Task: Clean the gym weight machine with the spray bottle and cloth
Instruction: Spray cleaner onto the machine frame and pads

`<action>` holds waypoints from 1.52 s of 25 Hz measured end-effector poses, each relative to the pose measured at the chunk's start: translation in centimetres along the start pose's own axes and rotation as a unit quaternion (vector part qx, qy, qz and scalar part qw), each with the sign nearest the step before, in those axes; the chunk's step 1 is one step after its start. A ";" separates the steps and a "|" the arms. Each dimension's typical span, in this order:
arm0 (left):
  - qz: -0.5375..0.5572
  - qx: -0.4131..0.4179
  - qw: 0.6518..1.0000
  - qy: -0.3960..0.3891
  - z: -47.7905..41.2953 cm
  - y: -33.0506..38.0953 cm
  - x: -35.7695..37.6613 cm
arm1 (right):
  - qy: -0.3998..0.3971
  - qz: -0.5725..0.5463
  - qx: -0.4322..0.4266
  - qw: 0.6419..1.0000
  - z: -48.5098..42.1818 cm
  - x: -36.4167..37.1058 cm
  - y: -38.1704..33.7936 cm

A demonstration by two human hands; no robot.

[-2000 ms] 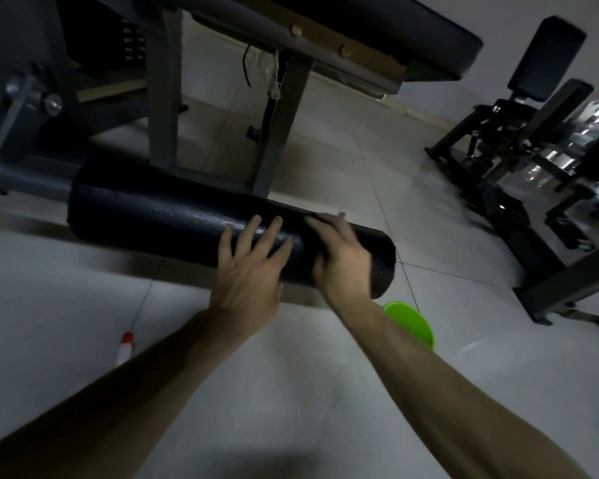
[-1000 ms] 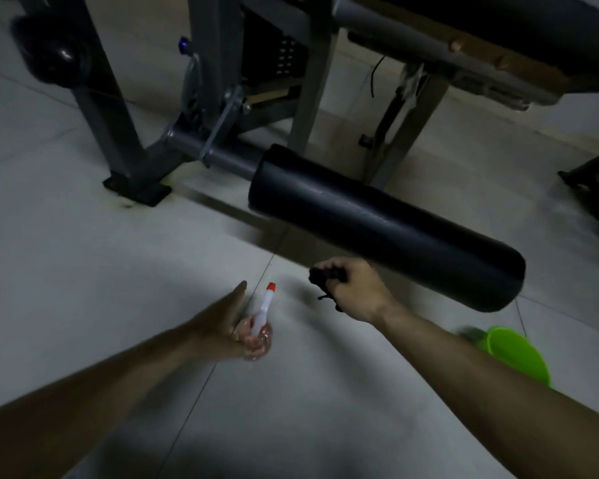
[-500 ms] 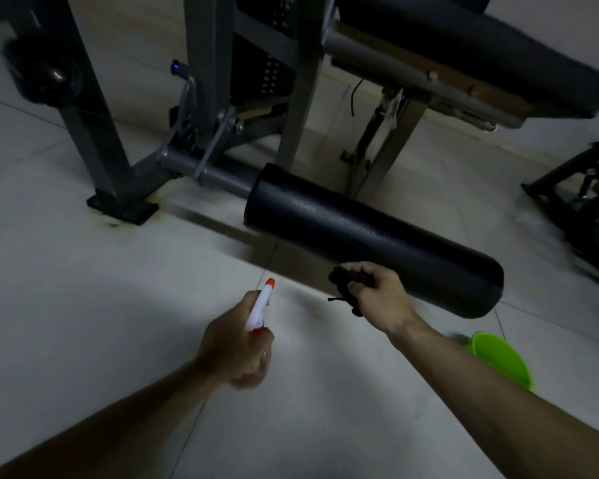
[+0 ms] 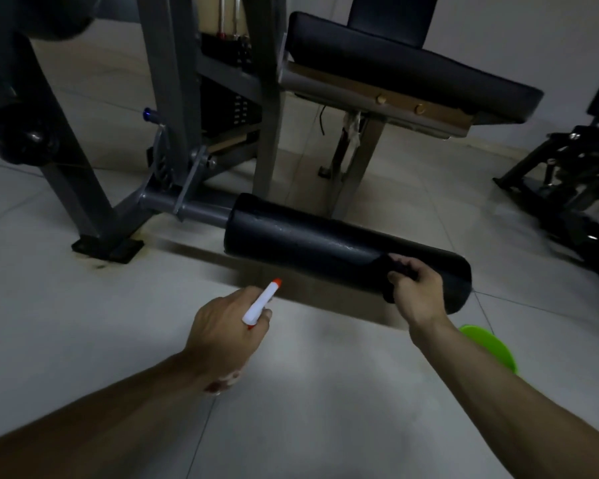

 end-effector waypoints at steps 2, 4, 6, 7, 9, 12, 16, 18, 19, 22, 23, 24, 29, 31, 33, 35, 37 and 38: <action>-0.009 0.024 0.999 -0.030 -0.8 0.9 0.9 | 0.039 -0.024 0.001 0.999 -0.3 -2.0 0.2; -0.027 0.054 0.996 -0.069 -2.1 2.8 2.4 | 0.069 -0.033 0.010 0.997 -0.5 -4.4 0.7; -0.038 0.093 0.989 -0.107 -3.8 5.1 4.4 | 0.104 -0.034 0.022 0.994 -0.7 -7.5 1.6; -0.042 0.110 0.985 -0.127 -4.6 6.4 5.6 | 0.123 -0.038 0.026 0.991 -0.7 -9.2 2.0; -0.047 0.142 0.978 -0.144 -5.9 9.2 8.2 | 0.158 -0.038 0.036 0.986 -0.2 -12.9 2.8; -0.018 0.149 0.978 -0.147 -7.2 11.9 11.6 | 0.184 -0.028 0.048 0.981 1.2 -17.2 3.6; -0.007 0.173 0.957 -0.232 -7.7 14.3 16.5 | 0.208 -0.041 0.064 0.975 2.8 -20.3 5.0; -0.031 0.172 0.953 -0.247 -7.8 14.7 18.4 | 0.206 -0.051 0.068 0.975 3.1 -20.4 5.3; -0.025 0.173 0.953 -0.247 -7.8 15.0 19.1 | 0.202 -0.056 0.070 0.975 3.1 -20.3 5.4; -0.002 0.166 0.944 -0.286 -7.6 15.7 20.4 | 0.188 -0.067 0.075 0.977 2.4 -19.9 6.0; -0.006 0.170 0.936 -0.308 -7.4 15.9 20.7 | 0.184 -0.071 0.077 0.977 2.0 -19.7 6.2; -0.010 0.164 0.929 -0.331 -7.3 15.7 21.2 | 0.178 -0.074 0.079 0.978 1.6 -19.3 6.5; 0.077 0.067 0.912 -0.396 -4.2 13.6 24.0 | 0.147 -0.059 0.077 0.984 -0.7 -17.1 7.8; 0.054 0.090 0.909 -0.404 -3.3 13.1 25.3 | 0.152 -0.044 0.067 0.985 -1.8 -16.7 8.1; 0.009 0.107 0.903 -0.417 -3.6 12.6 25.9 | 0.170 -0.020 0.040 0.984 -2.9 -16.5 8.1; -0.042 0.121 0.883 -0.452 -4.7 11.9 25.7 | 0.183 -0.002 0.004 0.983 -4.2 -16.2 7.8; -0.097 0.136 0.861 -0.481 -6.2 12.1 24.9 | 0.186 0.032 -0.035 0.981 -5.7 -15.9 7.6; -0.120 0.145 0.860 -0.474 -7.1 12.6 24.1 | 0.182 0.063 -0.059 0.980 -6.4 -15.6 7.4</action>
Point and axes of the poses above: each hand's wrist, its own z-axis away from the middle knuckle, its own x-axis out of the palm, y = z × x, the point moved 2 cm from there along -z, towards the middle knuckle, and after that the axes turned 8 degrees about -y, right-handed, at the moved point
